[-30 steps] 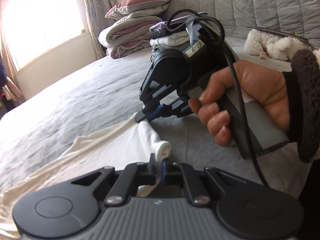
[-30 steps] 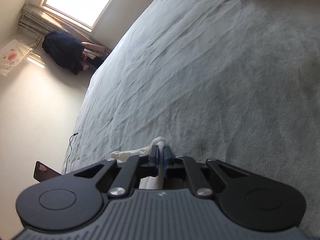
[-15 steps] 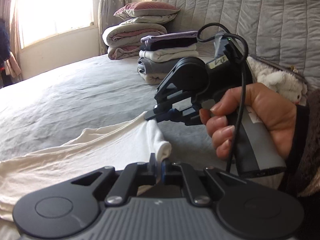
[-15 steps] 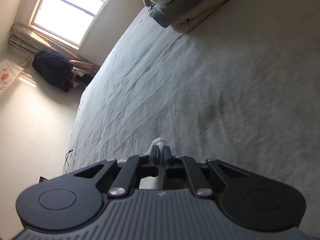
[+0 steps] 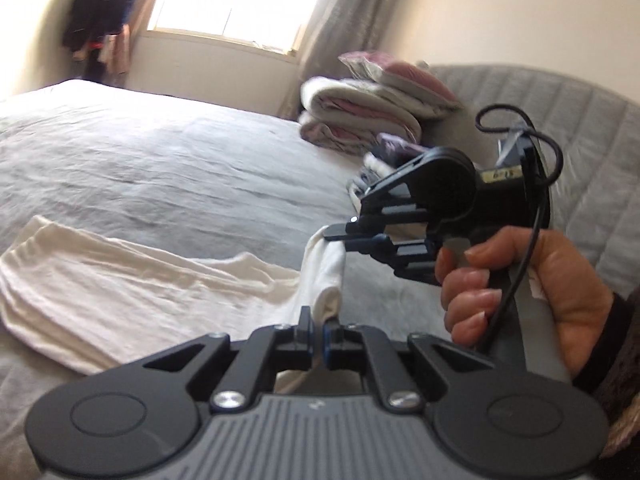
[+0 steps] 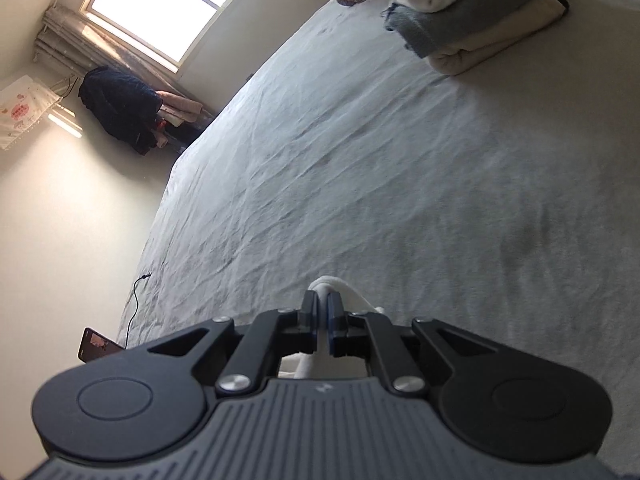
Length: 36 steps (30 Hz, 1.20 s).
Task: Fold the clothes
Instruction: 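Fold the pants corner over with the left gripper and open the right gripper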
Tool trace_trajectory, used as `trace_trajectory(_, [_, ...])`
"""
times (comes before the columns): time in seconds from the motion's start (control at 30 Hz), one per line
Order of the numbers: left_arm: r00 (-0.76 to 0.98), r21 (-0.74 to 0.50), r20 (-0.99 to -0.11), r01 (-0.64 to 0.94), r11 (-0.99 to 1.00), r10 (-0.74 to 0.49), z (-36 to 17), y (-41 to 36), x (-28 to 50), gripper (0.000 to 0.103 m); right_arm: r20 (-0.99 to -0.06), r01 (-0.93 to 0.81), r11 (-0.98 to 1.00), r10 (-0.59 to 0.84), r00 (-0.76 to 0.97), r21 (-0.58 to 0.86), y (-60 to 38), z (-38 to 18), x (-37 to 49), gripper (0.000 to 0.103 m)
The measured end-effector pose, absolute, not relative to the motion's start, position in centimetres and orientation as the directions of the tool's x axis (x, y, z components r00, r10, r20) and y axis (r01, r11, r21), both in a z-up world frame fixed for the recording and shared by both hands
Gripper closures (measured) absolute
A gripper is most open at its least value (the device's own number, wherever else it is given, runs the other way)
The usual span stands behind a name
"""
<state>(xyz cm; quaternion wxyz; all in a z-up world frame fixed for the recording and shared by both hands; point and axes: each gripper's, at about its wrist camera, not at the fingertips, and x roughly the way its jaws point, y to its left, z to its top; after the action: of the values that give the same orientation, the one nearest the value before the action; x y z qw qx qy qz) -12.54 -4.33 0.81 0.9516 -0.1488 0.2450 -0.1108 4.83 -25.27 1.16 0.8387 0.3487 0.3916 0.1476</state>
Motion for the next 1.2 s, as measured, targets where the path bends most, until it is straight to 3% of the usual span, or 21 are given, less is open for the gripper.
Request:
trace_trajectory(0.43, [0.867, -0.494, -0.482, -0.146, 0.857, -0.130, 0.0, 7.2, -12.2, 0.099, -0.579, -0.114, 0.747, 0.593, 0.560, 0.655, -12.4, 1.4, 9.1, 0.098])
trace_trajectory(0.8, [0.831, -0.503, -0.555, -0.315, 0.805, -0.022, -2.3, 14.0, -12.7, 0.099, -0.607, -0.180, 0.740, 0.644, 0.466, 0.648, -4.2, -0.5, 9.9, 0.097])
trace_trajectory(1.0, [0.800, -0.486, -0.599, -0.340, 0.805, -0.024, -2.9, 16.0, -12.4, 0.098, -0.604, -0.189, 0.724, 0.668, 0.435, 0.664, -2.6, -1.1, 10.2, 0.096])
trace_trajectory(1.1, [0.777, -0.436, -0.629, -0.331, 0.837, -0.020, -2.8, 16.2, -12.3, 0.094, -0.570, -0.208, 0.688, 0.704, 0.424, 0.695, -2.4, -1.0, 10.3, 0.090])
trace_trajectory(1.2, [0.771, -0.402, -0.637, -0.303, 0.864, -0.026, -2.1, 16.8, -12.4, 0.077, -0.516, -0.203, 0.633, 0.745, 0.422, 0.747, -3.1, -0.8, 10.4, 0.086])
